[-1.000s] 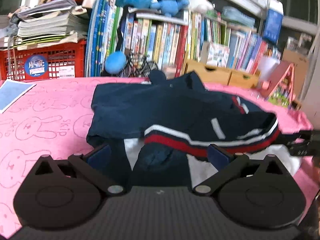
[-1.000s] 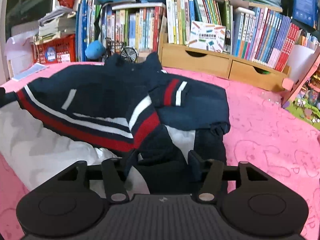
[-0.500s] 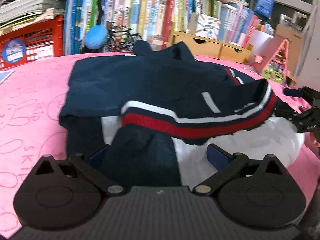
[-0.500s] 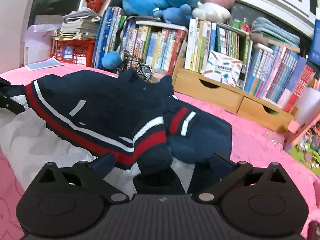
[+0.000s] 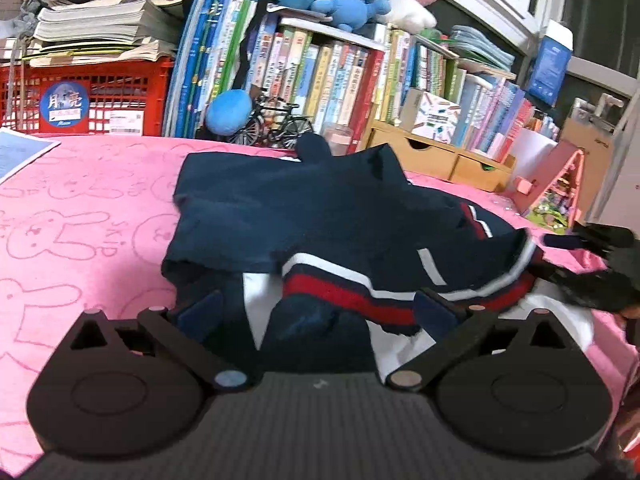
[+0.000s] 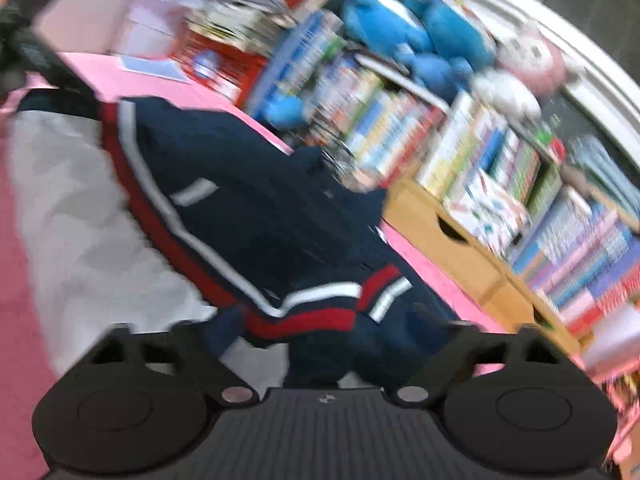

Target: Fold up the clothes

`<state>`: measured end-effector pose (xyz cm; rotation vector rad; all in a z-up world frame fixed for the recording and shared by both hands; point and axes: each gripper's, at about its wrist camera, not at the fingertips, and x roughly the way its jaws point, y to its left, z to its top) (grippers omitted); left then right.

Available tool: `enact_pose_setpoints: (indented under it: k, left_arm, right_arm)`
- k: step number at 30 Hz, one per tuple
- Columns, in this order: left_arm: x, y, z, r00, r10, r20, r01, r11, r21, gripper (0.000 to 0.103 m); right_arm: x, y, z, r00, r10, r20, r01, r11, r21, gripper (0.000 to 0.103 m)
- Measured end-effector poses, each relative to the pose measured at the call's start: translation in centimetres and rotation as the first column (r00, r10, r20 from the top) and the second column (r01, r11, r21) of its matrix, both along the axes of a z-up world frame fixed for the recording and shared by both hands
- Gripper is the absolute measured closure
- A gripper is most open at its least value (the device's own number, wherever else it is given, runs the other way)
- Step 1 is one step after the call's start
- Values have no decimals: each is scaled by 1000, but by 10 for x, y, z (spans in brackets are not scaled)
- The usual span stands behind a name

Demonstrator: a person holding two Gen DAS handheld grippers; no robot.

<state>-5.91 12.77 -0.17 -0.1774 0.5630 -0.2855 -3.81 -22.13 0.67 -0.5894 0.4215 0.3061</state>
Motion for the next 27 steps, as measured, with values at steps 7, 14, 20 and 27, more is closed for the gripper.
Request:
enact_pose_setpoints:
  k: [7, 14, 20, 27]
  left_arm:
    - [-10, -9, 2, 999, -32, 8, 31, 997, 70, 0]
    - [-21, -23, 2, 996, -84, 16, 82, 992, 100, 0]
    - [-33, -44, -2, 992, -120, 33, 111, 974, 199, 0]
    - [-30, -34, -3, 995, -90, 43, 83, 988, 131, 0]
  right_arm:
    - [6, 13, 2, 998, 6, 57, -5, 1000, -21, 50]
    - [-21, 62, 9, 904, 415, -105, -423, 903, -75, 20]
    - [27, 78, -4, 882, 345, -320, -301, 937, 178, 58]
    - [2, 87, 16, 948, 293, -127, -282, 954, 99, 87]
